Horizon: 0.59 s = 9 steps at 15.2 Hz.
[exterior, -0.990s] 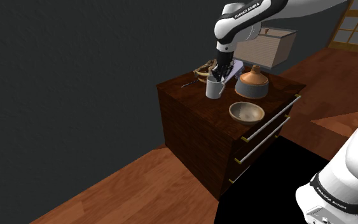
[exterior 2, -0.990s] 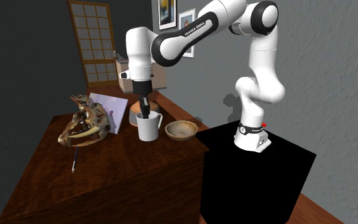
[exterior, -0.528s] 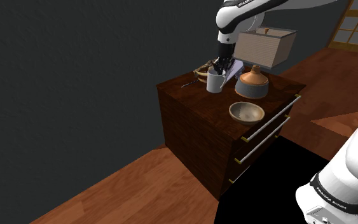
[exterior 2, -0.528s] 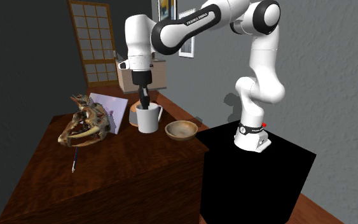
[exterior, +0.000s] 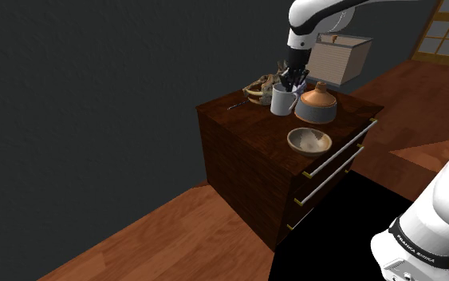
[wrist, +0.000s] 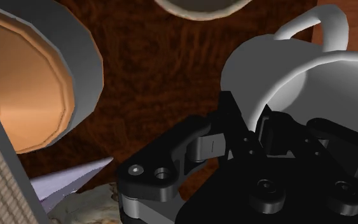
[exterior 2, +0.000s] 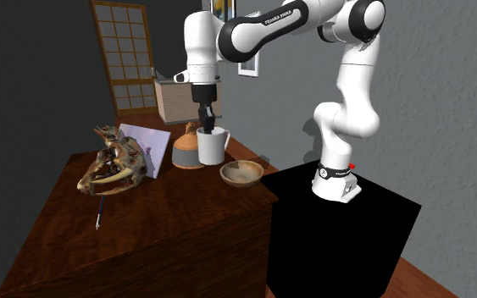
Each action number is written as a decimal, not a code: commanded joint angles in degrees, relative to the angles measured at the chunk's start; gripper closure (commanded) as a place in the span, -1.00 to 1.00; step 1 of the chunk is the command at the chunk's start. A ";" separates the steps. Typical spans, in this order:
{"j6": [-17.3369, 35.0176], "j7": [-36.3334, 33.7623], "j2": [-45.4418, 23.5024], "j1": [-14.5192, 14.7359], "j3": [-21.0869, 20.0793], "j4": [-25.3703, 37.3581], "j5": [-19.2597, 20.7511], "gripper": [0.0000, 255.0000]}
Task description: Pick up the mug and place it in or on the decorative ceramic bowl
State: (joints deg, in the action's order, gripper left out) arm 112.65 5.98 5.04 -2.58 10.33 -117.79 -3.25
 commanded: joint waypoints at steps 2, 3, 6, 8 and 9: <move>-0.07 0.83 6.33 -0.86 0.65 -6.17 1.34 1.00; -0.27 1.10 8.47 -1.20 0.86 -8.10 1.83 1.00; -1.26 1.99 14.90 -2.40 1.53 -13.48 3.37 1.00; -2.28 2.66 19.21 -3.35 2.01 -16.74 4.46 1.00; -3.55 3.39 23.46 -4.37 2.54 -19.69 5.59 1.00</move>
State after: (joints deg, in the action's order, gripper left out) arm 110.13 8.53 24.66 -6.00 12.27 -134.75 1.29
